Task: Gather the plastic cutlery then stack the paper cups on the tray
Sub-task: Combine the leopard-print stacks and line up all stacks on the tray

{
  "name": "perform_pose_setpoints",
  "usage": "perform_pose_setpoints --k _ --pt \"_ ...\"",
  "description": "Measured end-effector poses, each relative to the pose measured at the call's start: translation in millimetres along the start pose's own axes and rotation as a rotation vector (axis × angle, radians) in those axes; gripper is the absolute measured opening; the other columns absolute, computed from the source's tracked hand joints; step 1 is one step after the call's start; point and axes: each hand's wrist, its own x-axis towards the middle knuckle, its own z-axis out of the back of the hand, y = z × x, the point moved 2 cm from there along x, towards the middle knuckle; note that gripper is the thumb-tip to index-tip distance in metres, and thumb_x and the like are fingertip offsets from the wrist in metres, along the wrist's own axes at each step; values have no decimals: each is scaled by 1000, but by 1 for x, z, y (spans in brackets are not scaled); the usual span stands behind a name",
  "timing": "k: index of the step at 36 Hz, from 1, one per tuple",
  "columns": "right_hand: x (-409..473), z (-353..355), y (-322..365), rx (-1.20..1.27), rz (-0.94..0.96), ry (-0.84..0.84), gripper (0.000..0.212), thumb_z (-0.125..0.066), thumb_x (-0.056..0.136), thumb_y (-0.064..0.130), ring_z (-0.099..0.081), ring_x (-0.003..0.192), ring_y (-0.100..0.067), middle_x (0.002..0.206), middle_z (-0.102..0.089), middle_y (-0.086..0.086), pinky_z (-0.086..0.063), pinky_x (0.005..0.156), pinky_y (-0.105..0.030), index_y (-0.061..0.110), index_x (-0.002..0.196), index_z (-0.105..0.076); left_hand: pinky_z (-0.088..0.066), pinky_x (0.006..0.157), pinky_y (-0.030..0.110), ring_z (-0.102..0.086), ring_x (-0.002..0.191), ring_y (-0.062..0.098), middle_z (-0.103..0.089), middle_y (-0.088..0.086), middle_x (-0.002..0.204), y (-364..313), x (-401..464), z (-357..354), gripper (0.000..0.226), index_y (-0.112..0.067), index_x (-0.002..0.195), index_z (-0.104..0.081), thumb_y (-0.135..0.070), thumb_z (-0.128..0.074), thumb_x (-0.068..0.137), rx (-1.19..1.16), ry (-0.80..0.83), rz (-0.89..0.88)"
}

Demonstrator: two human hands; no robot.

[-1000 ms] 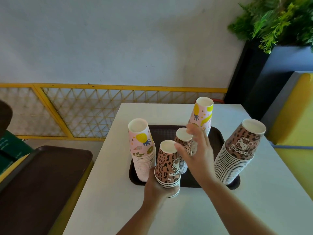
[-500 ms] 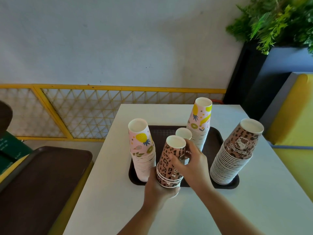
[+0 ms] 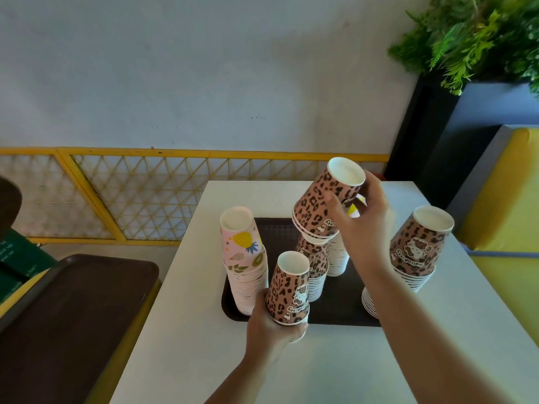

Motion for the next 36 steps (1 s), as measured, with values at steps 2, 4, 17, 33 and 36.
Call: perform_pose_setpoints --k 2,4,17,33,36 --pt "0 -3 -9 -65 14 0 52 -73 75 24 -54 96 3 113 -57 5 -46 84 -10 15 121 -51 -44 71 1 -61 96 1 -64 -15 104 -2 0 -1 85 -34 116 -45 -42 -86 43 -7 -1 9" --pt "-3 -7 -22 -111 -8 12 58 -75 74 26 -56 100 -5 117 -58 2 -49 87 -22 15 125 -50 -44 74 3 -61 98 3 -64 -15 106 -3 -1 -1 88 -35 117 -45 -53 -77 37 -14 0 19" --pt "-44 -8 -44 -203 -27 100 63 -76 69 34 -45 101 2 114 -54 8 -33 78 -4 16 123 -49 -47 78 10 -62 98 2 -65 -15 105 -10 -2 1 80 -41 110 -45 -53 -75 37 -42 -19 19" --pt "-81 -9 -39 -213 82 210 76 -64 67 54 -39 120 -1 127 -44 10 -25 98 2 10 127 -48 -54 78 19 -65 92 1 -69 -10 100 -8 0 -4 80 -27 113 -54 -43 -81 39 -80 -30 -6" --pt "-83 -9 -38 -208 101 242 66 -66 67 51 -45 113 0 119 -48 13 -32 95 -2 16 121 -50 -53 79 17 -64 94 1 -69 -11 103 -11 0 -4 82 -28 116 -53 -42 -81 40 -93 -29 -26"
